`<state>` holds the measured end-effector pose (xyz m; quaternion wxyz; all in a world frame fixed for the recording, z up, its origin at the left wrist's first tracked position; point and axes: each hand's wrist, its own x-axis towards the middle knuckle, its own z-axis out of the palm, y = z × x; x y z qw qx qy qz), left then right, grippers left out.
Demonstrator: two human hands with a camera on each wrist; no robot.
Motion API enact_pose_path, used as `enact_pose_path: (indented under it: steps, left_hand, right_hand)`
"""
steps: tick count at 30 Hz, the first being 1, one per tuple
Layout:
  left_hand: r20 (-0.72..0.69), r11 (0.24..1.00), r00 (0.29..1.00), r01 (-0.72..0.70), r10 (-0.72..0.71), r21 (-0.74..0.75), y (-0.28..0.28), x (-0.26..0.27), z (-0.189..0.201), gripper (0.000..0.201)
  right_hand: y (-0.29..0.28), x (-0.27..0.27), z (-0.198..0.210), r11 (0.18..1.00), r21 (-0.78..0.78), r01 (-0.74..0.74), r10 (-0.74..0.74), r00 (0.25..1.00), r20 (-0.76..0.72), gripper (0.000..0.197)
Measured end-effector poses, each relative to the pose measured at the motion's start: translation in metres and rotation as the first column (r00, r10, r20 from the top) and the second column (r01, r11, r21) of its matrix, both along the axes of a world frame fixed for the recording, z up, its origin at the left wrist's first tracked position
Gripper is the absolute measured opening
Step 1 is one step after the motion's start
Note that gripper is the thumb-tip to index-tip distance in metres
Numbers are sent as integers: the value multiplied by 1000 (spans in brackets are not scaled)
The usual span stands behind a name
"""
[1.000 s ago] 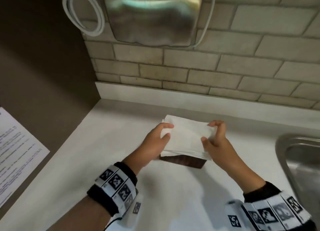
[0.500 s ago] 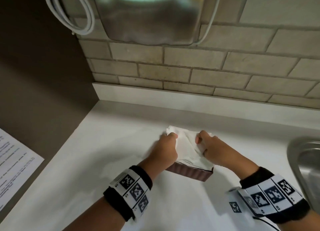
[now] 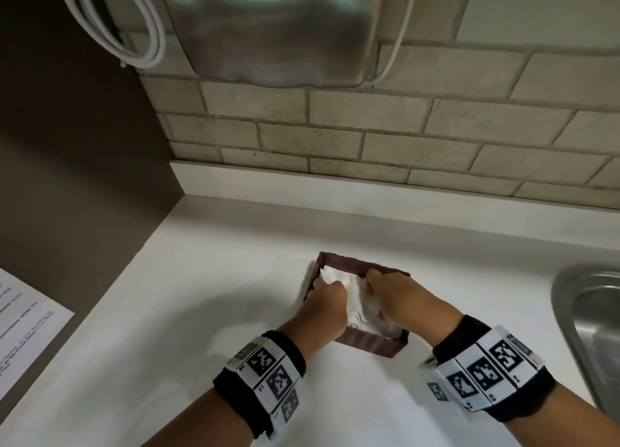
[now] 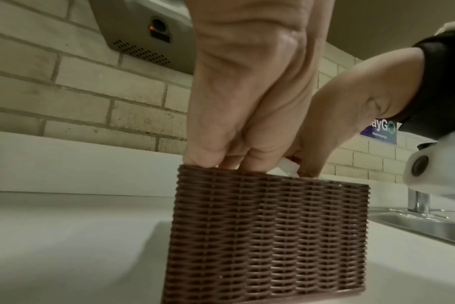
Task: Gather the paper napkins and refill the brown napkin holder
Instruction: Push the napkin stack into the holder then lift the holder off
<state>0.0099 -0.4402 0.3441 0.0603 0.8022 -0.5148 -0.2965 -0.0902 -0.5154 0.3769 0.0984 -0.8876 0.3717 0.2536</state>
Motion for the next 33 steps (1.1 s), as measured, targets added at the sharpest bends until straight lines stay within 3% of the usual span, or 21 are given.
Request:
enact_pose_path:
  steps: [4,8,10,12,15,18,22,26,30,33]
  left_hand:
    - [62,997,998,11,-7,-73,2,-7,-2,27]
    - [110,969,994,53,-28,-241,11,-13,6,17]
    - [101,930,995,58,-23,-363,10,-12,2,15]
    - [123,916,992,71,-24,-394,5,-9,-3,23]
    - [125,974,988,116,-93,-197,2,-5,-12,41]
    - [95,984,995,52,-36,-173,1,-5,-8,31]
    - [32,923,999,-4,18,-385,17,-10,-5,25]
    - [-117,761,986,-169,122,-626,73,-22,19,31]
    - [-190,763,960,-279,206,-583,156,-30,26,33]
    - [-244,760,919,-394,311,-516,236,-36,14,34]
  right_hand:
    - [12,0,-9,989,-131,71,-76,997,-30,51]
    - [12,-7,-10,938,-347,-12,27,999,41,46]
    - [9,-10,-9,953,-304,0,26,996,81,47]
    - [8,-11,-12,971,-239,17,3,997,83,46]
    - [11,-11,-18,965,-260,-26,37,999,35,46]
    - [15,-10,-23,934,-344,-93,84,996,-43,51]
    - [14,-15,-23,917,-389,-91,88,996,-25,60]
    - [6,-27,-10,898,-438,-47,101,990,101,58]
    - [15,-40,1,891,-454,8,145,942,301,44]
    - [12,-53,-20,923,-382,-47,173,938,301,46]
